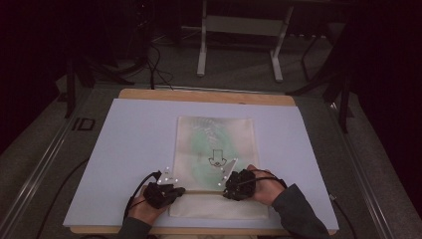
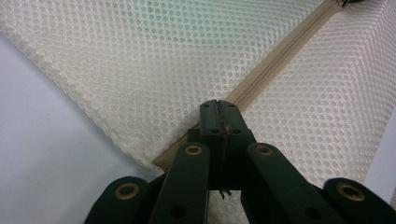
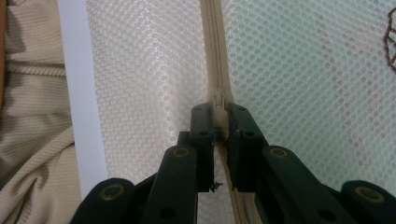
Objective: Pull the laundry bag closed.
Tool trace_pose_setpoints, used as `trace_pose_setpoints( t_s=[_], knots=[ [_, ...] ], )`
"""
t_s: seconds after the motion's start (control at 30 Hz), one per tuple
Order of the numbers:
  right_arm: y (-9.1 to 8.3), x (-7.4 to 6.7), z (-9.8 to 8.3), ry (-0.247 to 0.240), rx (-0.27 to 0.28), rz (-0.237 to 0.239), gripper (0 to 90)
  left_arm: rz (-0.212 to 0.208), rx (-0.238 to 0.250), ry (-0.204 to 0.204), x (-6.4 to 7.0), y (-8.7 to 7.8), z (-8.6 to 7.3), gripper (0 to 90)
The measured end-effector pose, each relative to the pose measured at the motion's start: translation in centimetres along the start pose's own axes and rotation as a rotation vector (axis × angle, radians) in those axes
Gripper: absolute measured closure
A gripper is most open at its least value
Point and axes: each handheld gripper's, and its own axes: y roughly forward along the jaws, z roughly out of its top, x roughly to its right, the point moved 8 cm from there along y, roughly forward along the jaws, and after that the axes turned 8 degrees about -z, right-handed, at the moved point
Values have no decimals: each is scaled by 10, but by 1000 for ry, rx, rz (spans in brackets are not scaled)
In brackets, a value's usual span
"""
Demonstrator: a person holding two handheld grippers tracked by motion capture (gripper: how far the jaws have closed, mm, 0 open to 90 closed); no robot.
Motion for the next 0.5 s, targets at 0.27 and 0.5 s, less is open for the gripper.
trace_pose_setpoints(
  t_s=[0.27,0.5],
  knots=[
    [-2,2,-7,13,2,1,822,0,2,0,0,0,0,894],
    [-4,2,-13,21,2,-1,822,1,3,1,0,0,0,894]
  ],
)
